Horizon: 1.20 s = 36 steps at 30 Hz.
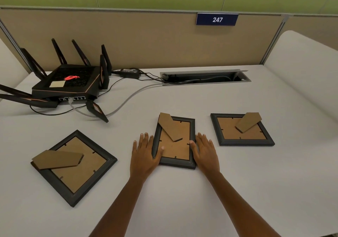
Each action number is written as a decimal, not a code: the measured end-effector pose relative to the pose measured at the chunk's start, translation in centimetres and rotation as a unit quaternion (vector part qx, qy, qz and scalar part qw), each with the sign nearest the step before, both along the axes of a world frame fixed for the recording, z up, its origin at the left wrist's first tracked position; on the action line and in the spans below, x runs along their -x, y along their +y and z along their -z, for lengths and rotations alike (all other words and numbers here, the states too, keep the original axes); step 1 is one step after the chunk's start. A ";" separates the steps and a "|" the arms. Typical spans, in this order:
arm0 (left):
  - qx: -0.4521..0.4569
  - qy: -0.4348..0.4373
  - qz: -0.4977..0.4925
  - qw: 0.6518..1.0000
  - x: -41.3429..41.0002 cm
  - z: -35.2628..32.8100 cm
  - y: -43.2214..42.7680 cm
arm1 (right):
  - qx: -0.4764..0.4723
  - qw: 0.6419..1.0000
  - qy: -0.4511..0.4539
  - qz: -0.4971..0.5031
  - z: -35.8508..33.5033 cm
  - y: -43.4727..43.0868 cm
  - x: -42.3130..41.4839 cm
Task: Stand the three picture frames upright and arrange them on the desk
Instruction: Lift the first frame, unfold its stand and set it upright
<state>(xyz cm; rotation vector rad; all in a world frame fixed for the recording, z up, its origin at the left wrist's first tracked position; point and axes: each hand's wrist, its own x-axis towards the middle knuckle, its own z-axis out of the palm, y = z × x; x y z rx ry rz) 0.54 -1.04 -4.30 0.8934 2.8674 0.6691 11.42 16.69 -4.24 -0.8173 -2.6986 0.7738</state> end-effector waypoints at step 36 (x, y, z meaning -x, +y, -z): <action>-0.258 -0.411 -0.136 0.864 1.2 -11.1 4.2 | 0.423 0.901 0.089 0.034 -7.7 2.8 -1.6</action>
